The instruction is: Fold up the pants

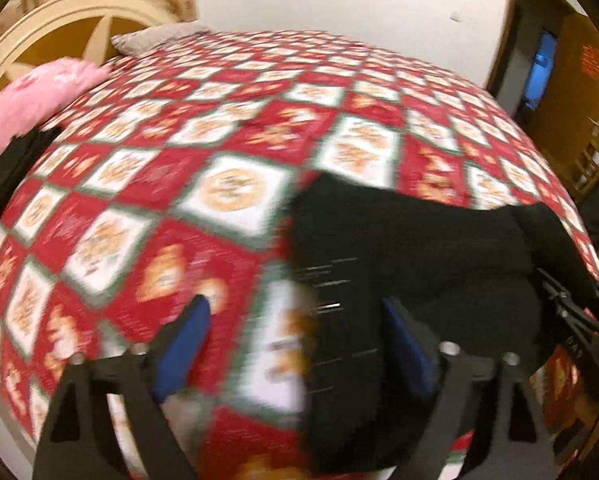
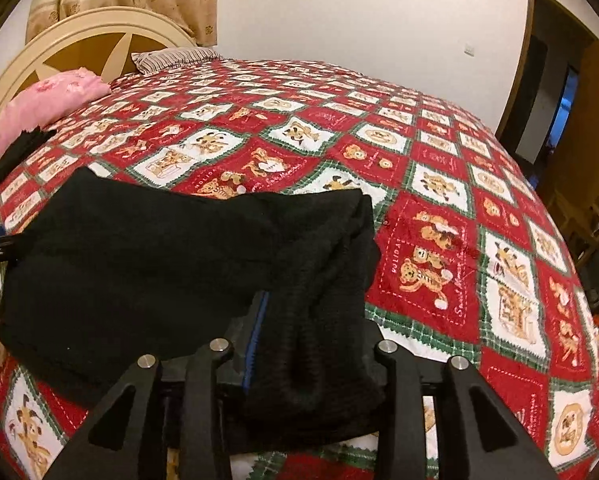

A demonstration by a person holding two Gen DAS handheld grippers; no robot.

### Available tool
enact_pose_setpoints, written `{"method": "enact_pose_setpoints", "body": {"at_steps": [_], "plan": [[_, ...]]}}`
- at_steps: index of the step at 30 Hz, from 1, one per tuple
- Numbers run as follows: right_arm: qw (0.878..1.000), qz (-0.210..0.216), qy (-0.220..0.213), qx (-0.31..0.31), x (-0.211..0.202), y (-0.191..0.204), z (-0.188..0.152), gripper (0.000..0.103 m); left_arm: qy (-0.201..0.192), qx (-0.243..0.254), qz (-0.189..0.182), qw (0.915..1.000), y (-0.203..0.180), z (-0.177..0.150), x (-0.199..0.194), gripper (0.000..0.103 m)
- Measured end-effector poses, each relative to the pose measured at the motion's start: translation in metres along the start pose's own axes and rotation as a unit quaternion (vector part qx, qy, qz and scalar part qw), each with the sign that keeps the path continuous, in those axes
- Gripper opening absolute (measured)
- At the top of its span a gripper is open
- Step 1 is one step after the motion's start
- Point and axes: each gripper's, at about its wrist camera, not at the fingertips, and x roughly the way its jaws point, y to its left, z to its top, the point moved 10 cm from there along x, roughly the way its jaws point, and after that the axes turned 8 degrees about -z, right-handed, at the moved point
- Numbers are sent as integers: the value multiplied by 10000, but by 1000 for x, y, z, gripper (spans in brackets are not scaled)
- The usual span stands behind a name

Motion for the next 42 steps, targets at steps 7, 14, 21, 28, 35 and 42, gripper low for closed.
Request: {"method": "enact_pose_setpoints", "body": {"at_steps": [7, 14, 21, 28, 35, 42], "plan": [[9982, 200, -3, 557, -19, -23, 1, 55, 1, -377, 542, 9978, 42, -4, -13, 89], [9912, -192, -637, 1145, -82, -47, 2, 50, -580, 246, -5, 9980, -19, 24, -33, 89], [9970, -21, -204, 740, -64, -7, -15, 29, -254, 827, -28, 9962, -76, 0, -12, 87], [9973, -235, 74, 696, -42, -8, -35, 29, -24, 929, 154, 9956, -78, -23, 6, 86], [9975, -527, -99, 462, -40, -4, -37, 30, -222, 953, 344, 9946, -73, -25, 12, 101], [9966, -797, -28, 226, -45, 1, -38, 37, -188, 572, 71, 9982, -66, -28, 17, 103]]}}
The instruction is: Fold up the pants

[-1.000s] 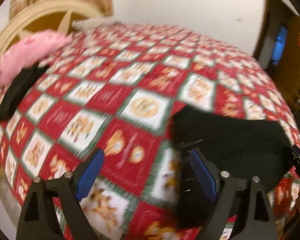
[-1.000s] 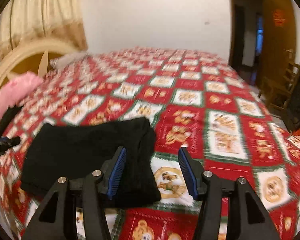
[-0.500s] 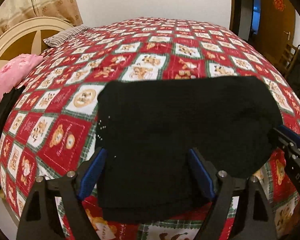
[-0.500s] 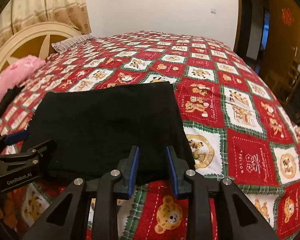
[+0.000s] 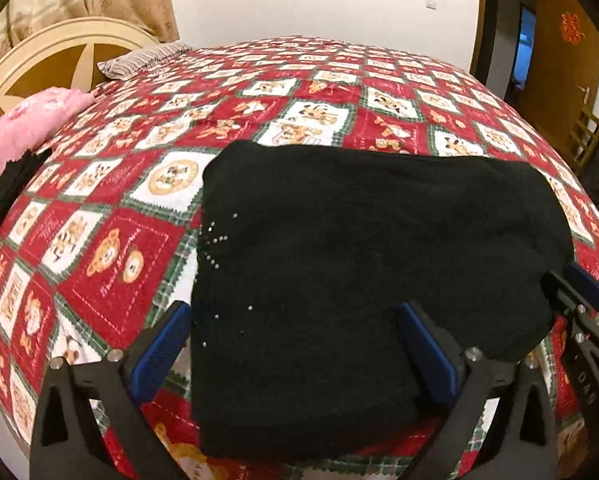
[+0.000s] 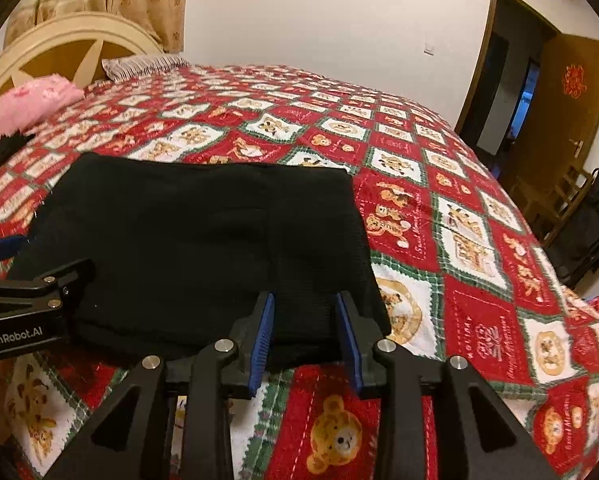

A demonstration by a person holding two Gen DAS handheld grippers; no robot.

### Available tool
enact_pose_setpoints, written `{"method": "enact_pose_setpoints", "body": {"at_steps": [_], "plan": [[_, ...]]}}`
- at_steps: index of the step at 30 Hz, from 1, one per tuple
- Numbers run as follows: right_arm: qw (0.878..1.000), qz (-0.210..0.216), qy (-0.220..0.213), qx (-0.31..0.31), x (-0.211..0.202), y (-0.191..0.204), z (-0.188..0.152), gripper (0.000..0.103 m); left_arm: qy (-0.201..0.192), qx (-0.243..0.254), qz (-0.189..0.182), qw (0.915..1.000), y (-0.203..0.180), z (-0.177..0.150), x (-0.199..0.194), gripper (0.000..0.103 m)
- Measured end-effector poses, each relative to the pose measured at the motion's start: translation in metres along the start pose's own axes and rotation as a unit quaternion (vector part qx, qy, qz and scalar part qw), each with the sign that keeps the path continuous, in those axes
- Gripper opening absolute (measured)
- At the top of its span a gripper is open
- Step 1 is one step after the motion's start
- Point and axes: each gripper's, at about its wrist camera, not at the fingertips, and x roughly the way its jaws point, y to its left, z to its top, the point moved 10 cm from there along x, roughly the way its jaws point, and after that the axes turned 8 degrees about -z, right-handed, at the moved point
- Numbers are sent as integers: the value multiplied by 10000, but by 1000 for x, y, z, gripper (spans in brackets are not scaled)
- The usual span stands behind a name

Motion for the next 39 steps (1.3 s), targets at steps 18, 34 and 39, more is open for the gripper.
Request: {"method": "enact_pose_setpoints", "body": {"at_steps": [18, 34, 39], "plan": [[9891, 405, 665, 1250, -74, -23, -62, 61, 177, 638, -151, 9977, -32, -28, -54, 103], [9845, 192, 184, 1733, -156, -59, -53, 61, 207, 661, -369, 9969, -49, -47, -108, 103], [9846, -17, -167, 1739, -181, -65, -46, 61, -66, 763, -339, 9965, -51, -45, -131, 103]]}}
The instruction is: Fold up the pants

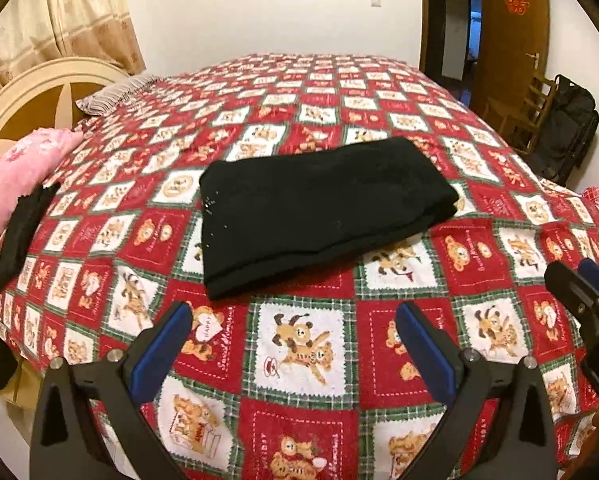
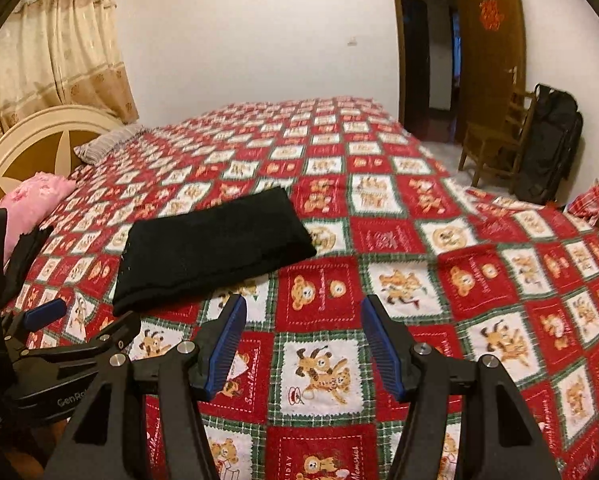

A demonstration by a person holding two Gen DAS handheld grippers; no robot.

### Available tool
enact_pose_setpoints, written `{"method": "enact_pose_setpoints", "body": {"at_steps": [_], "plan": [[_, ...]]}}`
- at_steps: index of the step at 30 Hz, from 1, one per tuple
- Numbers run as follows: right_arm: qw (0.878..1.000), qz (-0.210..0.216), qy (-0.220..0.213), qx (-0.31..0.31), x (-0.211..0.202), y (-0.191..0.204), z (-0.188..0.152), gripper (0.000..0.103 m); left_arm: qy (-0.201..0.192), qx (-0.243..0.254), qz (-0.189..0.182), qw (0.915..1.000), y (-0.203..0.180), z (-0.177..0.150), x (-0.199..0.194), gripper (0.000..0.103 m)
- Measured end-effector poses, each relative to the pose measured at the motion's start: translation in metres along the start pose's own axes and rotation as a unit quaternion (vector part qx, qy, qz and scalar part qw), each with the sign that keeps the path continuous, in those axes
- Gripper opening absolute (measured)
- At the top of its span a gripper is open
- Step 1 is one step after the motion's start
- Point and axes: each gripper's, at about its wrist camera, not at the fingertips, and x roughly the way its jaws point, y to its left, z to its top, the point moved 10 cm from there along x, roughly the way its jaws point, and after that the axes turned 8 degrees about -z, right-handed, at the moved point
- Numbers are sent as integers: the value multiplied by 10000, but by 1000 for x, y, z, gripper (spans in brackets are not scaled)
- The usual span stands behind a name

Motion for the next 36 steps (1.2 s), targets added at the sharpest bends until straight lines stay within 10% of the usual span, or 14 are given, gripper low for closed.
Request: {"method": "enact_pose_setpoints", "body": {"at_steps": [36], "plan": [[9869, -274, -1590, 60, -115, -5, 44, 70, -1750, 324, 155, 9839, -15, 38, -110, 103]]}}
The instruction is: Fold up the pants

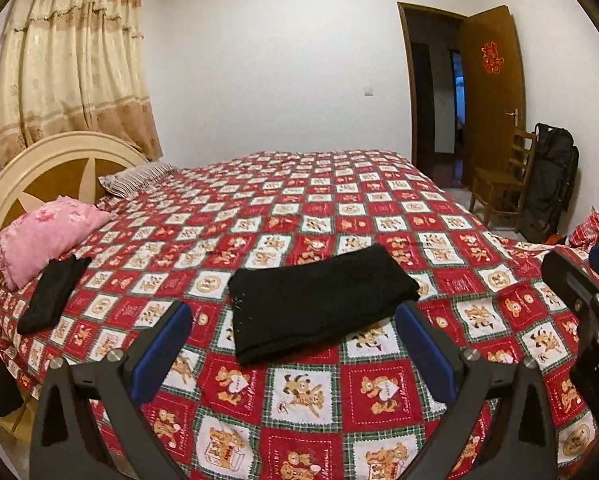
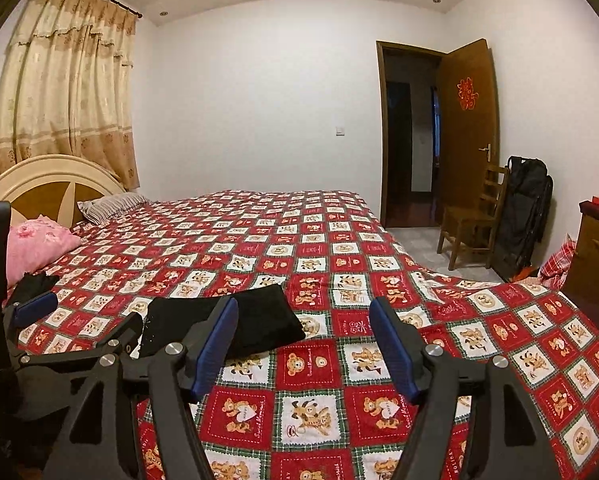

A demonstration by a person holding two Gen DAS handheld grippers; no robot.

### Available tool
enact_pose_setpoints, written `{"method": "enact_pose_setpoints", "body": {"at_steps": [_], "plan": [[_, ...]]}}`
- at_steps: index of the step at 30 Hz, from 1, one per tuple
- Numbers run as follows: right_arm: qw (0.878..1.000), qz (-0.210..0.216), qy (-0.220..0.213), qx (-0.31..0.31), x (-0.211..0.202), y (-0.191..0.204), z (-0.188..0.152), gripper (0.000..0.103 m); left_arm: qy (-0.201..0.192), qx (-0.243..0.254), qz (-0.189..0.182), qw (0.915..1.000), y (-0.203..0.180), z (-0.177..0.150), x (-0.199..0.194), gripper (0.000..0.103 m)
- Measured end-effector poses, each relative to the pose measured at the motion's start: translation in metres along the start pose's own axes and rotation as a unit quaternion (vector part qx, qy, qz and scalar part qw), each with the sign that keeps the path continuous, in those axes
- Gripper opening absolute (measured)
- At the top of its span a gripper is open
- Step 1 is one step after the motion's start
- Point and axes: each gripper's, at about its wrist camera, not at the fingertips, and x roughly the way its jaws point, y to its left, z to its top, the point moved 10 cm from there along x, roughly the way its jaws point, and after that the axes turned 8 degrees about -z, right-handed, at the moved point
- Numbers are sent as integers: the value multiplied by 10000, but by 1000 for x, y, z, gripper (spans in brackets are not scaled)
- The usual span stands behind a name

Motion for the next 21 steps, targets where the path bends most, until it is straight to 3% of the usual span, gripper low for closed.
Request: {"method": "enact_pose_setpoints", "body": {"at_steps": [21], "plan": [[9997, 103, 182, 127, 7, -1, -9, 70, 164, 49, 10, 9999, -5, -4, 2, 103]]}}
